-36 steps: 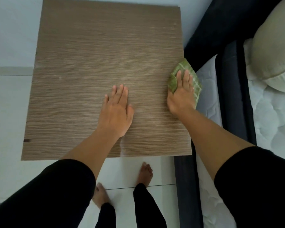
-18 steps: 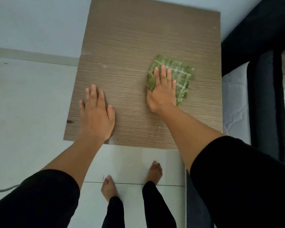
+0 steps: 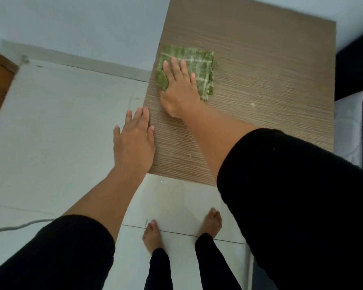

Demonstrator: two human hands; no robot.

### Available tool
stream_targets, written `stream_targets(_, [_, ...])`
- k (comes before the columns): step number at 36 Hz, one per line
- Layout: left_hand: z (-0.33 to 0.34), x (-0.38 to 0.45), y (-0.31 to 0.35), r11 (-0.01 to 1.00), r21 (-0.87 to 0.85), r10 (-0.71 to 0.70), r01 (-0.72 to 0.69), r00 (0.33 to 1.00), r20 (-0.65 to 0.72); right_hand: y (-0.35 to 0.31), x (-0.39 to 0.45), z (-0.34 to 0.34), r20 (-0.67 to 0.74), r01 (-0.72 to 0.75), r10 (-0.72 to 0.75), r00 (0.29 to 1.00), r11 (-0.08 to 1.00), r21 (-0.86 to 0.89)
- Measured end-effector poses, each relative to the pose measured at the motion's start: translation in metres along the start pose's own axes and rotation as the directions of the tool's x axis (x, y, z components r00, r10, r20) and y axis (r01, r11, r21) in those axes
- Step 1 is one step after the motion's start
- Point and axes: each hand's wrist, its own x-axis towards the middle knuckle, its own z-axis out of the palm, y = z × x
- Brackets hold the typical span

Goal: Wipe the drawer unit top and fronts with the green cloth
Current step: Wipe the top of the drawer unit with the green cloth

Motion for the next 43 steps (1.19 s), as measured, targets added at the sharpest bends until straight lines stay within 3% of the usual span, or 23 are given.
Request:
stream_targets(10, [-0.004, 0.001, -0.011, 0.998, 0.017, 0.063, -0.064, 0.997, 0.033, -0.028, 0.010, 0.001, 0.110, 0.130, -0.134, 0.985, 0.991, 0.045])
stream_targets(14, [0.000, -0.010, -0.018, 0.995, -0.089, 0.055, -0.052, 0.998, 0.035, -0.032, 0.000, 0.008, 0.137, 0.158, -0.169, 0.976, 0.983, 0.089])
stream_targets(18, [0.004, -0.039, -0.029, 0.984, -0.161, 0.072, -0.080, 0.996, -0.054, -0.035, -0.020, 0.010, 0.085, 0.174, -0.185, 0.979, 0.977, 0.124])
stream_targets(22, [0.009, -0.059, -0.040, 0.984, -0.090, 0.147, -0.152, 0.988, -0.055, -0.044, -0.040, 0.015, -0.065, 0.153, -0.155, 0.986, 0.988, -0.030])
stream_targets(26, [0.012, -0.065, -0.039, 0.991, -0.092, 0.100, -0.102, 0.995, -0.031, -0.047, -0.046, 0.032, 0.043, 0.109, -0.105, 0.994, 0.990, -0.087])
stream_targets(33, [0.009, -0.065, -0.033, 0.997, 0.012, 0.074, -0.073, 0.997, -0.027, -0.044, -0.047, 0.029, 0.077, 0.092, -0.087, 0.993, 0.994, -0.057])
stream_targets(39, [0.013, -0.069, -0.025, 0.980, 0.092, 0.181, -0.175, 0.982, -0.061, -0.042, -0.047, 0.030, 0.068, 0.076, -0.074, 0.995, 0.997, -0.026])
stream_targets(43, [0.025, -0.081, -0.021, 0.903, 0.188, 0.400, -0.385, 0.915, -0.048, -0.041, -0.047, 0.032, 0.050, 0.063, -0.062, 0.997, 0.998, -0.017])
